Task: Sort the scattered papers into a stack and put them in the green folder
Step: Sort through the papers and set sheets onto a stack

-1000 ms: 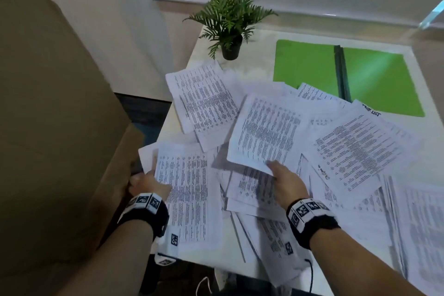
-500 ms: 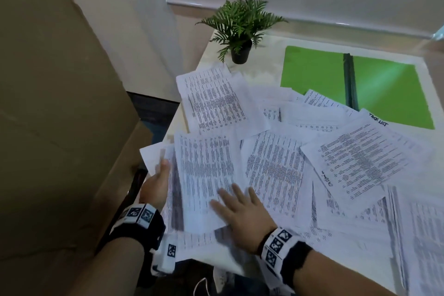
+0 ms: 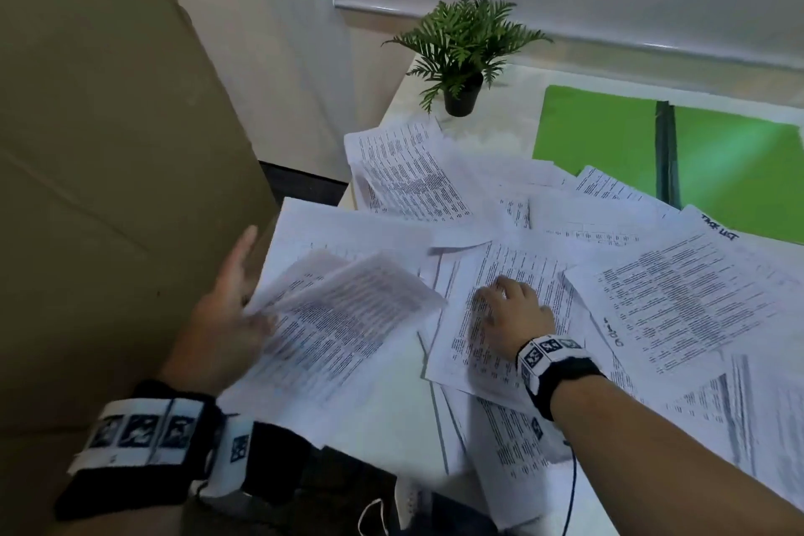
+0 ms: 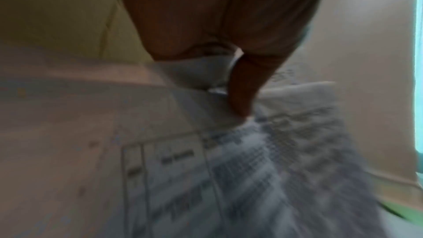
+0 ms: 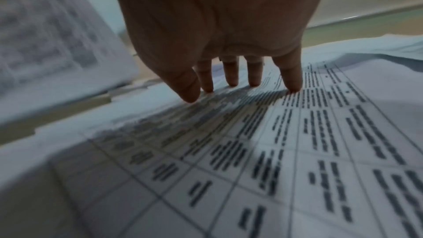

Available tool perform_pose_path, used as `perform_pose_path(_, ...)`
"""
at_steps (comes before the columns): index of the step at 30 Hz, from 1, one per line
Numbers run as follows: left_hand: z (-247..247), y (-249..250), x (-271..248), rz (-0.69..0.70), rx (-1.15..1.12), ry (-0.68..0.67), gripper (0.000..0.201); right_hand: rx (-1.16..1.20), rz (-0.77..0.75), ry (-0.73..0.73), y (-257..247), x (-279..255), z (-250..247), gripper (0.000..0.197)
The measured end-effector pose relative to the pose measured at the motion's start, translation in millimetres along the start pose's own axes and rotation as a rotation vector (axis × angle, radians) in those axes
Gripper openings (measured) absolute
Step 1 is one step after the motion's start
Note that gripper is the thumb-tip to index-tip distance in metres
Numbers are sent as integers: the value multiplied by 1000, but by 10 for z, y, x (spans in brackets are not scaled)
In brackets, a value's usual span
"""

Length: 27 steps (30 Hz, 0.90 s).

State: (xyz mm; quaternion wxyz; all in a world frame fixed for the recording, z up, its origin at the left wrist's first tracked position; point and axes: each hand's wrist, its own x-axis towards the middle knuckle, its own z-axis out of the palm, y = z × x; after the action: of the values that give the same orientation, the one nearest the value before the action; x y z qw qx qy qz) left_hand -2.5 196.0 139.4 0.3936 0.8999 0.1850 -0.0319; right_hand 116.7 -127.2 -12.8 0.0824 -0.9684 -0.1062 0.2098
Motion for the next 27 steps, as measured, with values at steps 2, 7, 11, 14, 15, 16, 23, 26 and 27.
perform_pose_path(2,-273,52,45,104,107,-109,71,-26,-21,35,22,-36,48,47)
perform_pose_path(7,-395,278,453,104,6,-80,38,102,-12,152,53,-116,132,47)
perform_pose_path(11,237,419,1118,-45,-148,-16,25,129,192,361,260,-157,88,54)
perform_pose_path(14,799,391,1668,-211,-241,-60,9,121,401,356,568,-157,16,79)
perform_pose_path(15,958,364,1826,-274,-243,-96,19,132,475,322,673,-146,-4,86)
perform_pose_path(16,1110,360,1956,-317,-245,-138,23,150,539,270,768,-134,-15,93)
perform_pose_path(23,1463,401,2419,-333,305,-219,53,236,495,302,1020,-143,-36,69)
perform_pose_path(26,1518,371,2462,-249,425,-202,51,178,358,380,881,-196,-70,62)
perform_pose_path(27,1528,428,2443,-260,409,-155,40,153,281,391,780,-231,-46,57)
